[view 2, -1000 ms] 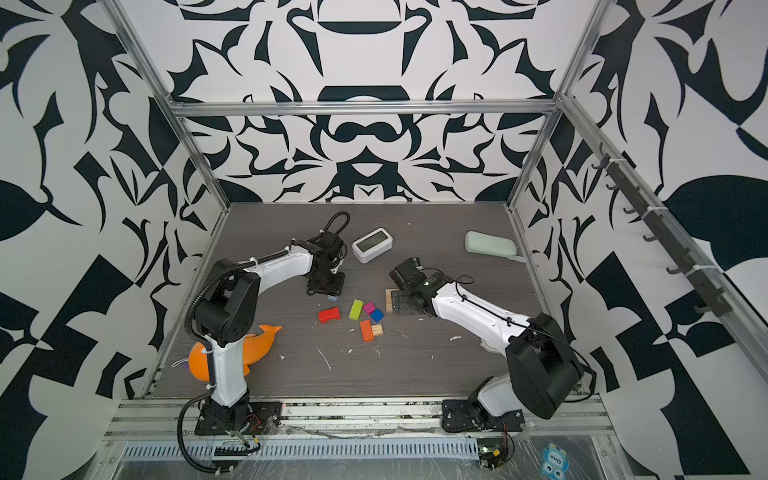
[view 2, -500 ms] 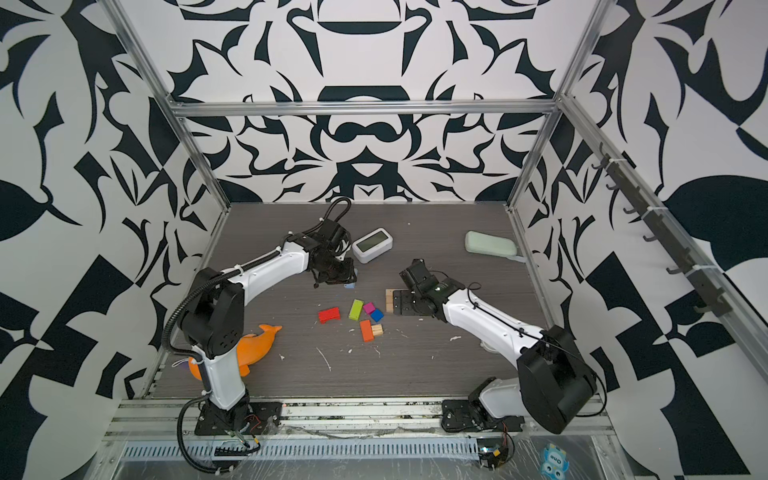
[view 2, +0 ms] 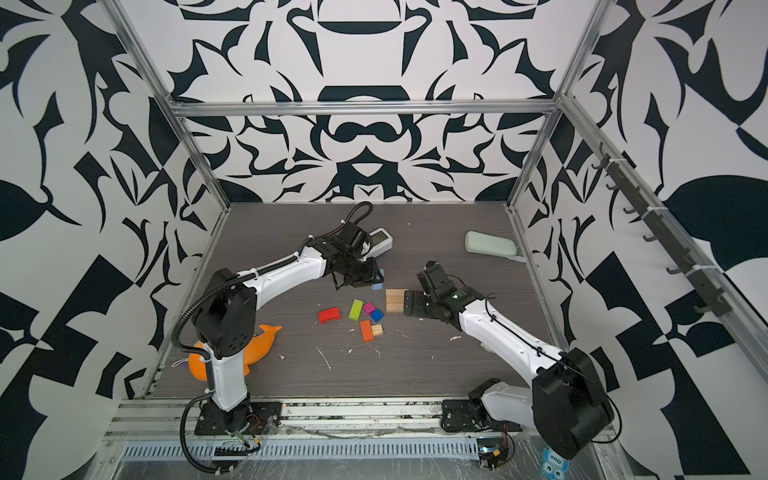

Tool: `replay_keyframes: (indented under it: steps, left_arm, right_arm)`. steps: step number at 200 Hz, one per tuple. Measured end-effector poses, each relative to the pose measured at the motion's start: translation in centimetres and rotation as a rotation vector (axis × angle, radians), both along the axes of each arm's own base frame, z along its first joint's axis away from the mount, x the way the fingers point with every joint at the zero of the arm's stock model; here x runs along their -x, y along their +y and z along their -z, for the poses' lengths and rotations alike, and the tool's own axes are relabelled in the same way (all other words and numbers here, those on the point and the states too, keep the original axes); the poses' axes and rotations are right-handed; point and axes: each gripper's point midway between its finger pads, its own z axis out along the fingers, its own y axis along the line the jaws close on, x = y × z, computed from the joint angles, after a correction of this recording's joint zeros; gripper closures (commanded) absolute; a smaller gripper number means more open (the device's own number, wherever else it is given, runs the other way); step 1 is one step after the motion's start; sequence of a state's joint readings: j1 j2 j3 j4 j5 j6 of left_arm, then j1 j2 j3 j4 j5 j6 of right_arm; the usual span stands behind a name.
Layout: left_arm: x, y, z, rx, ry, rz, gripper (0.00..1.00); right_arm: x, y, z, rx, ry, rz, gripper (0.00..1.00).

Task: Build the wood block tower
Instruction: 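Carry the light blue block with the left gripper over the wood blocks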

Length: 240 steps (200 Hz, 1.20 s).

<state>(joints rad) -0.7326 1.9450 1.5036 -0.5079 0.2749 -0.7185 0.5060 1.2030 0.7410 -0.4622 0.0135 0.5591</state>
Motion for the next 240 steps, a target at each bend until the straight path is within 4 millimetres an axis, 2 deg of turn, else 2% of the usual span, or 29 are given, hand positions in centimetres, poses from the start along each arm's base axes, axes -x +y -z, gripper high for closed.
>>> replay_keyframes:
  steps: [48,77,101,240]
  left_arm:
    - [1.5,-2.4,1.3,0.02,0.053,-0.022,0.73]
    - [1.7,-3.3,1.9,0.029,0.074,-0.044,0.73]
    - [1.5,-3.4,2.2,0.031,0.084,-0.066,0.73]
    - [1.2,-3.6,2.7,0.011,0.061,-0.098,0.73]
  right_arm:
    - [0.0,-0.2,-0.6,-0.015,-0.025,-0.002,0.03]
    - [0.3,-0.3,-0.2,-0.012,-0.021,-0.003,0.03]
    - [0.7,-0.5,0.3,-0.004,-0.009,-0.004,0.03]
    - [0.7,-0.6,0.3,0.002,-0.01,-0.011,0.03]
